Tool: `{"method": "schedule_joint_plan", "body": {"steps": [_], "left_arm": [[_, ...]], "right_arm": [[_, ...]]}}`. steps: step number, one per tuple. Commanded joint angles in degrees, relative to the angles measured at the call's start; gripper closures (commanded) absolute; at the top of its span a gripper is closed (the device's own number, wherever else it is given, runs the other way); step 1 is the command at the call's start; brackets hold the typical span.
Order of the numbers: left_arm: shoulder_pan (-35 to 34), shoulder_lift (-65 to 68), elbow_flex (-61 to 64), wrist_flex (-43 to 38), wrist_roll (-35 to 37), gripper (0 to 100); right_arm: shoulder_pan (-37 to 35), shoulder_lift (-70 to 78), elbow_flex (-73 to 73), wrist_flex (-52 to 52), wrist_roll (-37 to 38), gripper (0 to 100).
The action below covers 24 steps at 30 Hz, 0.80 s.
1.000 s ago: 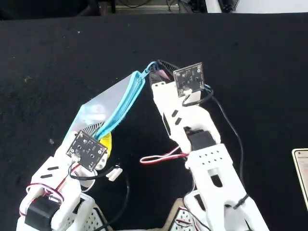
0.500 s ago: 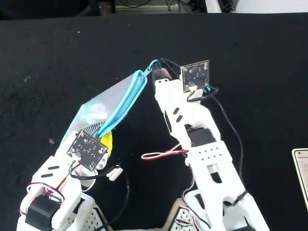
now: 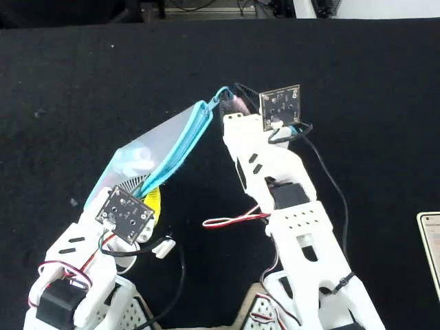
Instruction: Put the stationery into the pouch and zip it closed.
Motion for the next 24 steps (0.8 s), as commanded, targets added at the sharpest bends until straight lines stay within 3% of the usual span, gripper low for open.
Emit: {"method": "schedule_joint_plan", "body": {"steps": [1,6,9,16,20,24], "left_arm": [[-0.22,-0.18,-0.31,0.97,0.09,97],[-0.22,-0.18,-0.22,0.97,-0.09,97],[-0.22,-0.18,-0.22,0.79,-0.09,97],[-0.22,-0.18,-0.22,0.79,-0.09,97],[-0.22,-0.18,-0.22,0.79,-0.09,97],[-0.22,-0.18,-0.13,0.79,-0.18,97]], "right_arm": [[3.34,-0.66,-4.88,1.67,-0.44,95.6],[-1.05,-5.23,-2.59,4.31,-0.44,96.2],[-3.6,-11.47,-2.42,11.69,-0.35,95.4],[-12.48,-28.7,-2.51,34.64,2.02,82.5],[-18.29,-32.92,-3.65,40.44,2.02,83.2],[-18.02,-33.27,-6.02,43.25,2.02,83.2]]}}
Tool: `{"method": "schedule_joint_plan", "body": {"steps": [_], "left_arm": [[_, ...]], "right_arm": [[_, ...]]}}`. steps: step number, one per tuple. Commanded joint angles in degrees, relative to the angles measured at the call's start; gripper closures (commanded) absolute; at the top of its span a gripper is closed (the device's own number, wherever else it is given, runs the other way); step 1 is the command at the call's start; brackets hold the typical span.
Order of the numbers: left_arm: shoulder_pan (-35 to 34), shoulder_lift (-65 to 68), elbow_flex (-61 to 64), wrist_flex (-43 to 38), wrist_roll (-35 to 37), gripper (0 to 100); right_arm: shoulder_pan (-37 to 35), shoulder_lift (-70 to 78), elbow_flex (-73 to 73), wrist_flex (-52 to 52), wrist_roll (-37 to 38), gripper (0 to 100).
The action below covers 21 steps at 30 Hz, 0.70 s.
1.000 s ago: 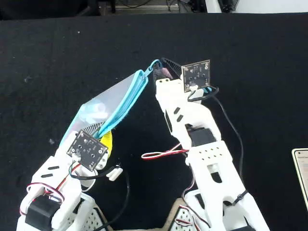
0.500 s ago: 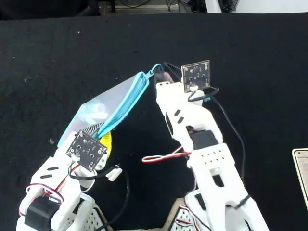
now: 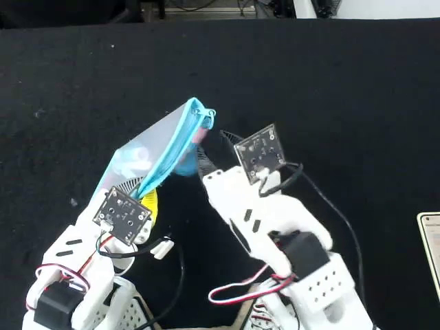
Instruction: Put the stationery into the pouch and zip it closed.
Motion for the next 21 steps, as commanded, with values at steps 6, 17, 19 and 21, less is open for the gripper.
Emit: {"method": "schedule_joint_plan", "body": {"steps": [6,17,19,21], "left_arm": [[-1.8,0.18,-0.13,-0.18,-0.35,97],[-19.21,0.18,-0.13,-8.53,6.33,97],[-21.14,0.18,-0.13,-9.85,8.09,97],[-22.73,0.18,-0.13,-11.25,8.09,97]], "right_arm": [[9.23,-1.36,-3.47,-1.05,0.62,86.3],[15.3,-1.98,-3.21,-0.62,0.18,98.7],[17.85,-2.07,-1.27,-0.09,0.18,98.7],[20.48,-3.03,1.19,0.0,0.18,98.7]]}}
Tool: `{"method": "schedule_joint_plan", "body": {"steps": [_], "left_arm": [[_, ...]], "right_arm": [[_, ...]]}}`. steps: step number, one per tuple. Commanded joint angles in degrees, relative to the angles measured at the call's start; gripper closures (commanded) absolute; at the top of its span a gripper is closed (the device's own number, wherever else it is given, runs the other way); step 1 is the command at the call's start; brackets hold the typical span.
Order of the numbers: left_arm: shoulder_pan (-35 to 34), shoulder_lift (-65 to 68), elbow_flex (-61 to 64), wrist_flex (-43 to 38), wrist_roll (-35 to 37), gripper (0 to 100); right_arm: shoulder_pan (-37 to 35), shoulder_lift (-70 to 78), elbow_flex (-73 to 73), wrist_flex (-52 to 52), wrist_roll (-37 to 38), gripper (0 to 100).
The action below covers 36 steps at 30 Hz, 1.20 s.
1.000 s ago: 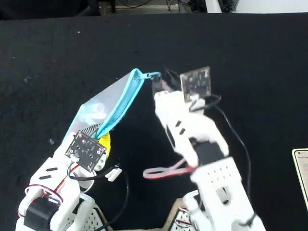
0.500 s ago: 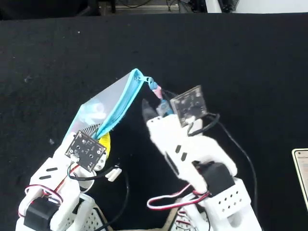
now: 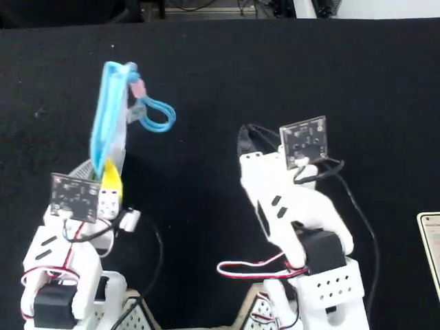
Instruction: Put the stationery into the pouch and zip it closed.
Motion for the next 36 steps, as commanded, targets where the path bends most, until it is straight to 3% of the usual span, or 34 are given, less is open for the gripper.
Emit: {"method": "schedule_joint_plan", "body": {"steps": [1,11,17,23,28,36], "left_arm": [[-3.47,0.18,-0.22,-3.43,1.23,97],[-6.29,3.25,-1.19,-8.97,0.97,97],[-6.02,22.33,-5.85,-14.59,-1.67,97],[-5.58,41.93,-17.01,-15.03,-1.85,97],[-0.92,54.68,-19.91,-15.47,-2.02,97],[6.46,70.68,-19.82,-25.32,-1.58,97]], "right_arm": [[4.31,-2.95,2.68,-0.7,0.09,98.7],[2.02,-23.96,18.59,-0.44,-5.45,98.7],[2.11,-35.56,25.54,-0.35,-5.54,98.7],[2.11,-35.38,26.95,-0.26,-5.54,98.7],[2.02,-35.38,28.26,-0.35,-5.54,98.7],[2.02,-35.38,28.26,-0.62,-5.54,98.7]]}}
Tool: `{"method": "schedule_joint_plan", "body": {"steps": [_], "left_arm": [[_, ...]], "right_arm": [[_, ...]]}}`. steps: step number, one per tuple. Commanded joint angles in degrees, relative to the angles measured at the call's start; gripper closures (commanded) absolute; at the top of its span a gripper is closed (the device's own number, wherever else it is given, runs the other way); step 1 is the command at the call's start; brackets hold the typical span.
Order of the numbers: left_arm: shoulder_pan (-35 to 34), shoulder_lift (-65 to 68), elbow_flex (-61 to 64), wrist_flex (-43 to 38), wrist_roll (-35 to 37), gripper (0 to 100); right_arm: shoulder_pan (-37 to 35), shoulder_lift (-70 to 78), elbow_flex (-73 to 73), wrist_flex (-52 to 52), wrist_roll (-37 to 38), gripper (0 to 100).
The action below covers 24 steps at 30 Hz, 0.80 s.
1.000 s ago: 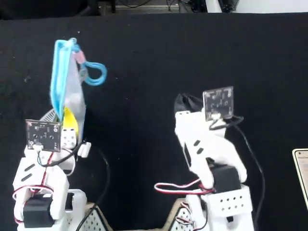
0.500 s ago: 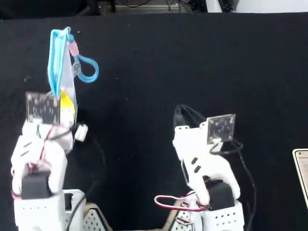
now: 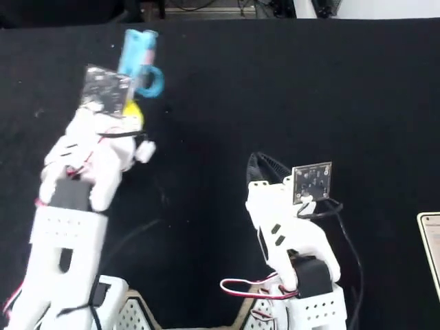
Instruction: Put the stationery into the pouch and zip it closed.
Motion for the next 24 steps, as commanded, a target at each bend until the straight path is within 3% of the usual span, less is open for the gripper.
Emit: {"method": "schedule_joint_plan", "body": {"steps": [1,7,12,18,24], "left_arm": [[1.01,9.67,1.54,-2.9,0.09,97],[1.8,17.23,1.54,-8.09,3.96,96],[1.54,21.63,0.4,-8.53,8.97,81],[1.8,22.77,-1.01,-8.35,9.23,81],[1.19,17.23,-8.04,3.25,9.05,81]], "right_arm": [[-0.35,-4.7,-0.31,-0.7,-0.35,98.7],[-0.35,-4.79,-0.31,-0.79,-0.35,98.7],[-0.35,-4.79,-0.4,-0.79,-0.26,98.7],[-0.35,-4.79,-0.31,-0.79,-0.26,98.7],[-0.35,-4.79,-0.22,-0.79,-0.26,98.7]]}}
